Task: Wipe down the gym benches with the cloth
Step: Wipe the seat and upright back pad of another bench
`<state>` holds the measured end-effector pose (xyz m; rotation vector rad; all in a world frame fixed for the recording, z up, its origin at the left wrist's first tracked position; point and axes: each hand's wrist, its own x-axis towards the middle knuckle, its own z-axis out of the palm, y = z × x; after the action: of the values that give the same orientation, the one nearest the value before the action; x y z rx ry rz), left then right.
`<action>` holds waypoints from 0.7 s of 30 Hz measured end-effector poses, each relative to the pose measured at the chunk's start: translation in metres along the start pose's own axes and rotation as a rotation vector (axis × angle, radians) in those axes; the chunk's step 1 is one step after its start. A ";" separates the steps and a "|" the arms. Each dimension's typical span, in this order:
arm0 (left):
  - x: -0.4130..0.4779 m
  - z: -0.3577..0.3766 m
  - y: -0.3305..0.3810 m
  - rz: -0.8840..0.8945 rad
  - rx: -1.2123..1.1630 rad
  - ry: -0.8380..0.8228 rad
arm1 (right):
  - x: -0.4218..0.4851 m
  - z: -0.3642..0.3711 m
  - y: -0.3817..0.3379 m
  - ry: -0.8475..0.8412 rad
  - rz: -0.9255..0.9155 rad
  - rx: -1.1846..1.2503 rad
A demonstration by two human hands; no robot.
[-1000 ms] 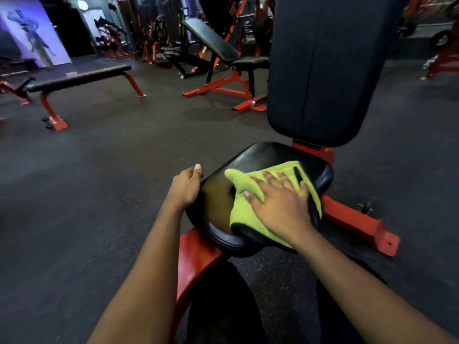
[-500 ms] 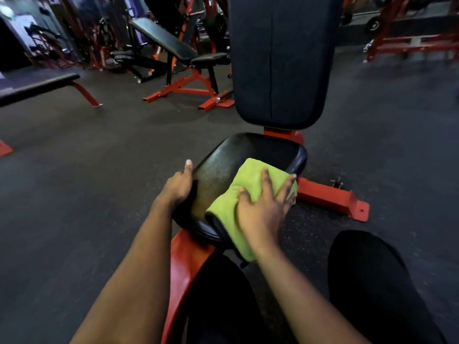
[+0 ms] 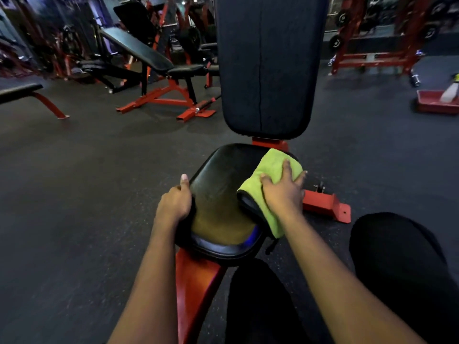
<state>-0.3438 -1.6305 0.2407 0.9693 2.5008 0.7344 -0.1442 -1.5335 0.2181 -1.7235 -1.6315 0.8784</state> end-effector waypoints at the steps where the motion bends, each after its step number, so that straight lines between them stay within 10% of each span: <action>1: 0.002 0.000 -0.001 -0.002 -0.003 0.001 | 0.012 -0.002 -0.003 0.003 0.015 -0.032; 15: 0.010 0.007 -0.001 -0.056 0.021 0.047 | 0.090 -0.009 -0.032 -0.014 -0.423 -0.689; 21: 0.010 0.007 -0.003 -0.056 -0.005 0.061 | 0.120 0.038 -0.090 -0.272 -0.610 -0.785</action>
<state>-0.3486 -1.6231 0.2318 0.8838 2.5659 0.7638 -0.2255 -1.4089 0.2600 -1.4013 -2.7290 0.1664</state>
